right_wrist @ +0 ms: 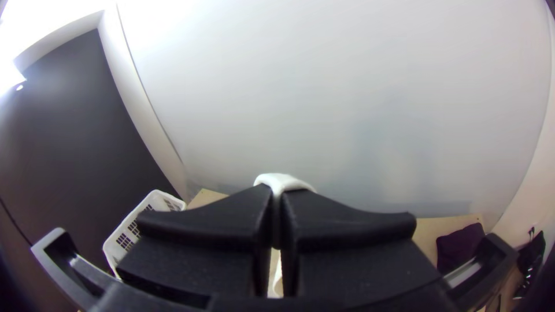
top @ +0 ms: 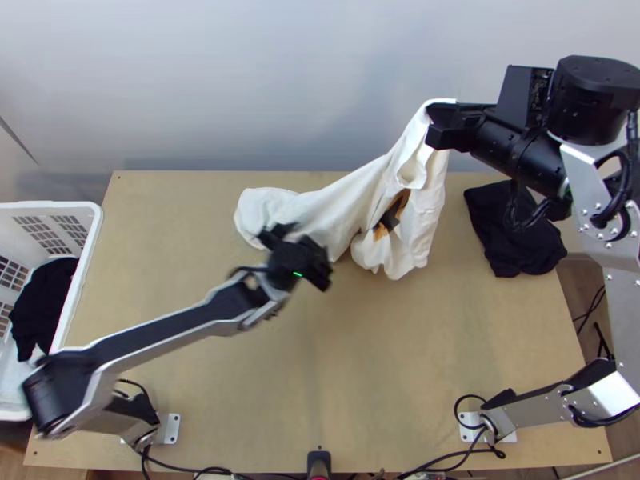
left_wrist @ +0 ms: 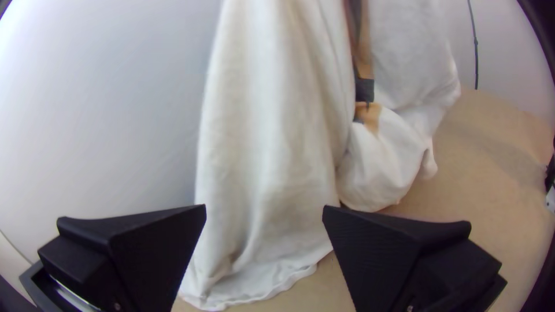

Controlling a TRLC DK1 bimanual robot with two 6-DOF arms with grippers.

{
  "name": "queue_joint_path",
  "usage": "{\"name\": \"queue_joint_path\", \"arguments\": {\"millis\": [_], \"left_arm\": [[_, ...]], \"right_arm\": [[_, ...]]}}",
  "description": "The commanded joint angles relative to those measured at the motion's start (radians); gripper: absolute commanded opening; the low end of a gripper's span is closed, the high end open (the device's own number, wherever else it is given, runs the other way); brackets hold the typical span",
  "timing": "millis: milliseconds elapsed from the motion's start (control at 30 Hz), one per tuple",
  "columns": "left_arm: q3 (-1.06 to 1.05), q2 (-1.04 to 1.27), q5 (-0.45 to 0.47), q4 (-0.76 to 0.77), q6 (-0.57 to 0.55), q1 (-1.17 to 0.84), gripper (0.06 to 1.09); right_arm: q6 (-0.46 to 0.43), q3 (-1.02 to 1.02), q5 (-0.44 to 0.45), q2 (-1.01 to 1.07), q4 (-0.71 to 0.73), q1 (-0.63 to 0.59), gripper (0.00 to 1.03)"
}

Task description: Fold the t-shirt

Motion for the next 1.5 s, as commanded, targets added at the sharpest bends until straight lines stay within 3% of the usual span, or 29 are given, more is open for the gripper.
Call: {"name": "queue_joint_path", "arguments": {"millis": [0,300,667,700,833,900,967,1267,1467], "left_arm": [[0.058,0.238,-0.101,0.162,0.044,-0.123,1.04],[0.004,0.345,-0.156,0.239,0.1,-0.126,1.04],[0.21,0.598,-0.266,0.33,0.21,-0.016,1.03],[0.22,0.606,-0.266,0.336,0.213,-0.018,0.97],[0.286,0.644,-0.268,0.337,0.259,-0.014,0.49],[0.306,0.644,-0.268,0.337,0.27,0.001,0.09],[0.285,0.569,-0.246,0.32,0.267,0.007,0.1],[0.308,-0.009,-0.16,-0.075,0.104,0.039,0.1],[0.639,-0.212,0.005,-0.549,-0.057,0.137,0.1]], "right_arm": [[0.003,-0.002,0.001,-0.01,-0.002,-0.012,0.03],[0.006,-0.001,0.001,-0.021,-0.002,-0.024,0.03],[0.011,0.006,0.0,-0.039,-0.011,-0.027,0.03],[0.011,0.006,0.0,-0.039,-0.013,-0.029,0.03],[0.011,0.007,0.0,-0.041,-0.013,-0.03,0.03],[0.011,0.006,0.0,-0.041,-0.013,-0.03,0.03],[0.009,0.004,0.001,-0.041,-0.013,-0.036,0.03],[0.008,-0.002,0.001,-0.023,-0.005,-0.068,0.03],[0.006,-0.004,0.0,-0.015,-0.005,-0.085,0.03]]}}
